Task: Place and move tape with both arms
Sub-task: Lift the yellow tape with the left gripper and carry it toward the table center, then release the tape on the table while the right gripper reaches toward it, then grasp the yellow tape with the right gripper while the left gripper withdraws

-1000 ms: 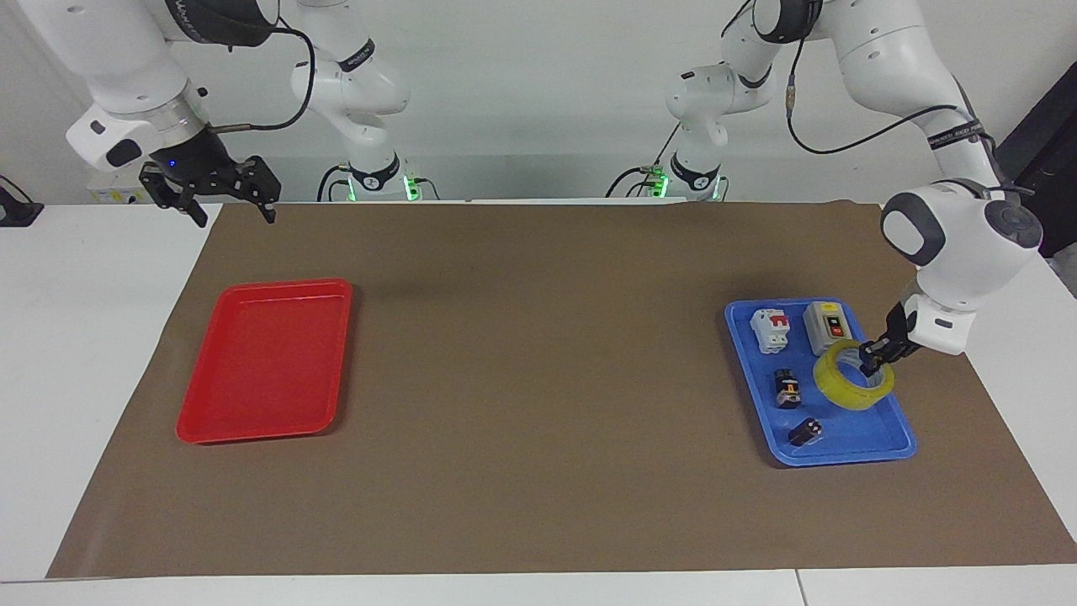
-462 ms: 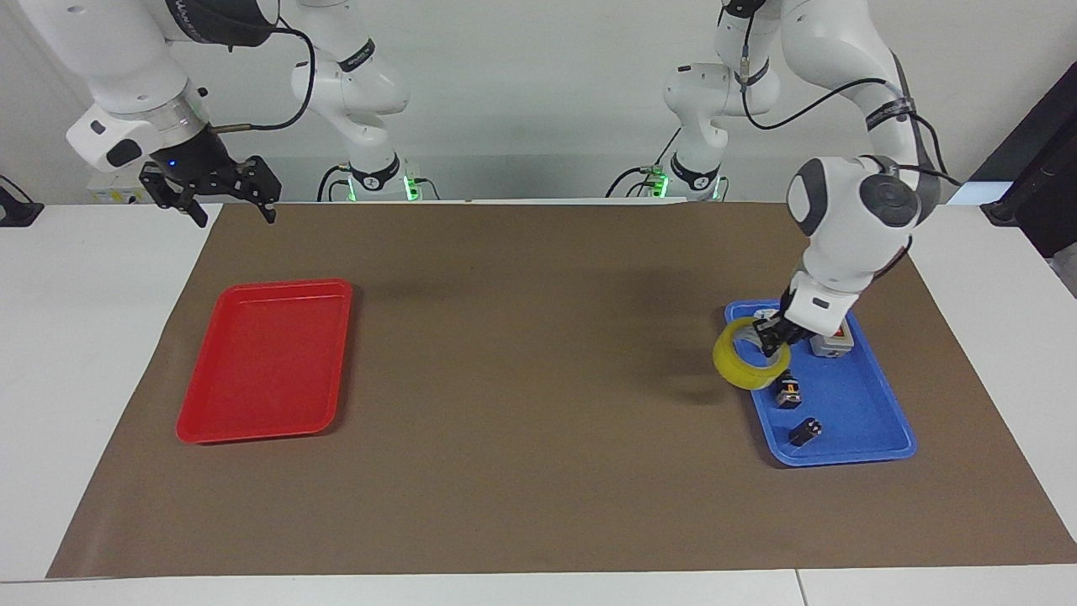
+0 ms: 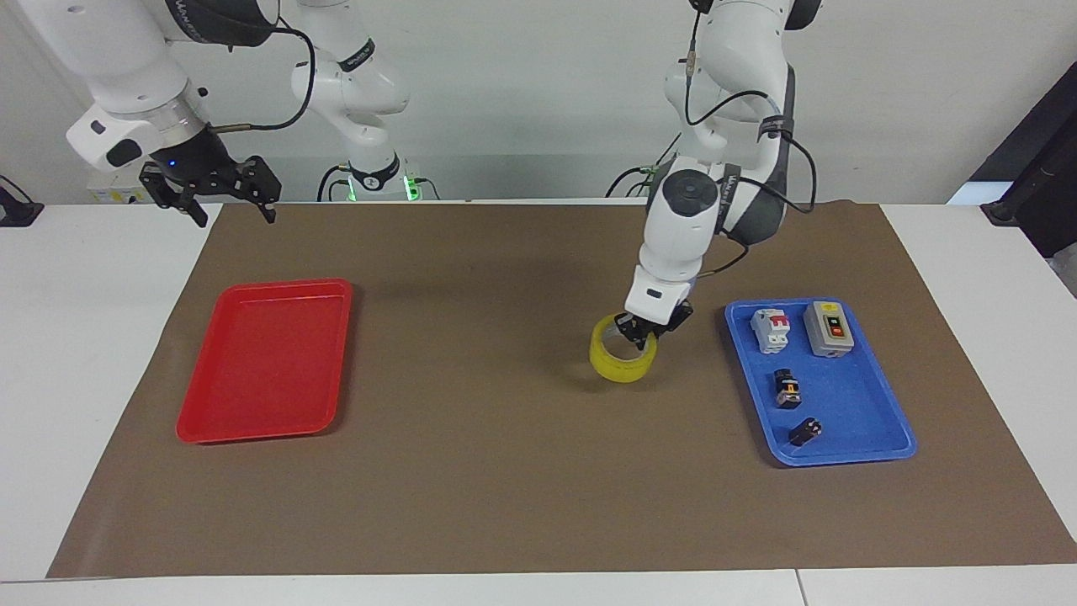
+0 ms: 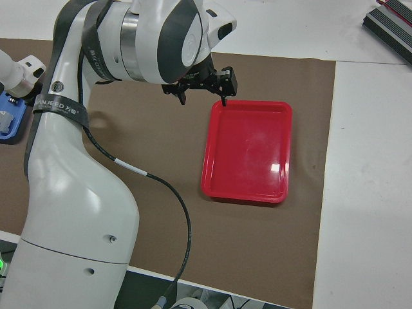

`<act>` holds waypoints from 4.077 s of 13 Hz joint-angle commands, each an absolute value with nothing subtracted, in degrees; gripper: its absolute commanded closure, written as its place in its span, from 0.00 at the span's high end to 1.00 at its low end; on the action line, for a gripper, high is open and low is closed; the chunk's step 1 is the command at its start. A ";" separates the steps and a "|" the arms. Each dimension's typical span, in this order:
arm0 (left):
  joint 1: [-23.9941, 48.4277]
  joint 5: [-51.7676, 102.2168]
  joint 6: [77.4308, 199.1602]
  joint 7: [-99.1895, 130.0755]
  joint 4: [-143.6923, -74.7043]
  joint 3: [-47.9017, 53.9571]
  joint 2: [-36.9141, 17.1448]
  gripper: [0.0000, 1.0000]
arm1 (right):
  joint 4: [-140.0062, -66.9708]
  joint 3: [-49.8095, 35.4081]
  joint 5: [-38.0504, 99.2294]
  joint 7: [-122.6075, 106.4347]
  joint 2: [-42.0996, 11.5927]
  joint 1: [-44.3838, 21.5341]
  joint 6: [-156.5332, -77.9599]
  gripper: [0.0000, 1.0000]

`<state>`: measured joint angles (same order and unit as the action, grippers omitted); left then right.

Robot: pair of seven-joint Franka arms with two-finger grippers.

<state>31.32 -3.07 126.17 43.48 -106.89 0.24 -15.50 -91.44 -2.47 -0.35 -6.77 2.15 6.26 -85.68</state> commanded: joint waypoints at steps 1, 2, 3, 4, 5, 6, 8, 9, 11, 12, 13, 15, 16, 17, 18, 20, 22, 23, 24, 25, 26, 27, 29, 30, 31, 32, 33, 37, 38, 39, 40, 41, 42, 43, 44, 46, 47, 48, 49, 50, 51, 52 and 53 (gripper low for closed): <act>35.85 -5.27 128.41 49.03 -100.76 -0.88 -22.82 0.00 | -91.58 -2.81 0.79 -8.00 2.11 7.12 -85.87 1.00; 36.12 -5.53 127.45 49.30 -100.20 -0.88 -23.11 0.00 | -91.58 -2.81 0.79 -7.91 2.11 7.12 -85.87 1.00; 37.60 -6.06 127.35 49.31 -100.72 -0.88 -23.12 0.00 | -91.58 -2.81 0.79 -8.00 2.11 7.12 -85.78 1.00; 38.40 -6.06 127.35 49.39 -101.85 -0.88 -23.03 0.00 | -91.58 -2.81 0.79 -8.00 2.11 7.12 -85.78 1.00; 38.67 -6.06 127.44 49.31 -102.21 -0.79 -22.94 0.00 | -91.58 -2.81 0.79 -7.91 2.11 7.03 -85.78 1.00; 39.02 -6.06 127.88 49.31 -102.22 -0.79 -22.94 0.00 | -91.58 -2.81 0.79 -7.91 2.11 7.03 -85.87 1.00; 40.42 -6.06 128.32 49.22 -102.83 -0.53 -22.94 0.00 | -91.58 -2.81 0.79 -7.91 2.11 7.12 -85.87 1.00; 41.65 -6.06 128.23 49.22 -103.09 -0.53 -22.94 0.00 | -91.58 -2.81 0.79 -7.91 2.11 7.12 -85.87 1.00; 42.98 -6.06 130.33 49.13 -104.32 -0.44 -23.03 0.00 | -91.58 -2.81 0.79 -7.82 2.11 7.03 -85.96 1.00; 43.07 -6.06 130.86 49.04 -104.94 -0.35 -22.94 0.00 | -91.58 -2.81 0.79 -7.74 2.11 6.94 -85.96 1.00; 43.07 -6.06 130.43 49.04 -105.03 -0.26 -22.85 0.00 | -91.67 -2.81 0.79 -7.65 2.20 6.77 -86.04 1.00; 43.07 -6.06 130.17 49.04 -104.85 -0.35 -22.59 0.77 | -92.20 -2.90 0.70 -7.30 2.37 6.42 -86.13 1.00; 42.63 -6.06 130.08 48.87 -105.03 -0.35 -21.63 1.00 | -92.63 -2.90 0.70 -7.21 2.46 6.50 -86.22 1.00; 42.02 -6.06 129.38 48.52 -105.20 -0.35 -20.23 1.00 | -93.42 -2.90 0.79 -7.29 2.90 6.59 -86.39 1.00; 40.36 -6.06 127.81 48.43 -105.47 -0.35 -17.87 1.00 | -93.95 -2.90 0.79 -7.21 3.16 6.59 -87.09 1.00; 36.67 -5.89 121.85 45.64 -106.08 -0.35 -12.33 1.00 | -94.74 -3.25 1.05 -7.12 3.43 6.24 -87.45 1.00; 33.06 -5.36 116.57 40.55 -106.08 -0.26 -8.89 1.00 | -96.23 -4.13 1.32 -6.95 3.86 1.26 -91.46 1.00; 32.35 -5.36 114.45 37.82 -106.17 -0.70 -7.31 1.00 | -97.11 -4.30 1.32 -5.29 3.69 -1.12 -93.23 1.00; 29.39 -5.36 112.95 35.70 -106.17 -0.62 -5.90 1.00 | -96.68 -4.39 1.41 -1.62 2.47 -4.97 -94.30 1.00; 26.66 -5.19 112.42 32.38 -106.26 -0.53 -4.50 1.00 | -95.37 -4.39 1.32 4.16 -0.41 -8.75 -96.05 1.00; 24.28 -4.49 111.02 28.60 -106.26 -0.61 -3.44 1.00 | -93.88 -4.39 1.14 9.18 -4.44 -12.62 -98.59 1.00; 21.47 -2.66 109.18 24.48 -105.91 -0.62 -2.30 1.00 | -93.61 -4.39 1.23 12.71 -8.31 -15.79 -103.40 1.00; 16.02 1.03 105.32 18.92 -104.95 -0.96 -0.10 1.00 | -96.83 -4.39 1.23 19.57 -13.95 -19.15 -115.51 1.00; 13.21 3.23 102.60 17.16 -103.11 -1.14 0.09 1.00 | -97.38 -4.39 1.14 21.43 -16.85 -21.25 -119.49 1.00; 11.01 3.77 100.65 13.83 -101.62 -1.14 0.09 1.00 | -97.30 -4.39 1.06 22.75 -20.09 -23.10 -122.32 1.00; 9.16 3.78 98.89 10.84 -100.04 -1.14 0.09 1.00 | -97.38 -4.39 0.45 24.50 -22.74 -24.42 -125.48 1.00; 7.92 3.78 97.14 8.29 -98.28 -1.14 0.00 1.00 | -98.25 -4.39 0.35 25.30 -24.50 -24.96 -128.38 1.00; 3.96 3.78 88.88 0.54 -90.81 -1.14 -0.26 1.00 | -101.59 -4.48 0.35 25.49 -24.17 -25.13 -127.71 0.98; 3.43 3.78 87.29 0.27 -89.40 -1.14 -0.44 1.00 | -102.21 -4.48 0.44 25.49 -23.91 -26.18 -127.44 0.98; 2.99 3.78 86.14 0.26 -88.25 -1.14 -0.70 1.00 | -101.96 -4.48 0.44 25.49 -23.82 -26.80 -125.79 0.98; 2.99 3.61 85.00 0.26 -88.07 -1.14 -0.70 1.00 | -101.52 -4.48 0.35 25.58 -23.82 -26.98 -124.47 0.98; 2.99 3.52 84.56 0.18 -88.15 -1.14 -0.09 1.00 | -101.43 -4.48 0.35 25.84 -23.56 -27.68 -124.02 0.98; 2.90 3.69 84.38 -0.09 -89.02 -1.06 1.04 1.00 | -101.43 -4.40 0.44 26.54 -23.55 -28.64 -123.75 0.98; 3.07 3.69 84.38 -0.17 -90.25 -0.97 1.66 1.00 | -101.60 -4.48 0.35 27.15 -23.38 -28.74 -123.14 0.99; 3.25 3.69 84.29 -0.18 -90.79 -0.88 2.10 1.00 | -102.47 -4.48 0.35 27.16 -22.94 -28.74 -123.31 0.98; 3.34 3.69 83.85 -0.70 -90.79 -0.88 2.11 1.00 | -103.71 -4.48 0.35 26.46 -22.76 -28.48 -124.10 0.98; 3.43 3.69 84.11 -0.88 -90.79 -0.88 2.11 1.00 | -103.62 -4.48 0.35 26.46 -22.76 -28.39 -124.19 0.96; 3.51 3.69 84.29 -0.97 -90.79 -0.88 2.11 1.00 | -103.54 -4.48 0.26 26.46 -22.76 -28.30 -124.28 0.96; 3.52 3.52 84.46 -1.14 -90.79 -0.88 2.11 1.00 | -103.62 -4.40 0.26 26.37 -22.76 -28.21 -124.80 0.96; 3.60 3.43 84.46 -1.93 -90.70 -0.88 2.02 1.00 | -103.88 -4.48 0.18 26.19 -22.76 -27.95 -125.59 0.94; 3.60 3.43 84.55 -3.76 -90.70 -0.88 2.02 1.00 | -104.76 -4.40 0.09 25.93 -22.76 -27.78 -125.86 0.84; 3.52 3.43 84.55 -5.08 -90.70 -0.88 2.02 1.00 | -105.11 -4.39 0.09 25.32 -22.68 -26.99 -125.86 0.67; 3.60 3.43 84.55 -5.27 -90.70 -0.88 2.02 1.00 | -105.12 -4.48 0.09 25.31 -22.59 -26.37 -125.25 0.53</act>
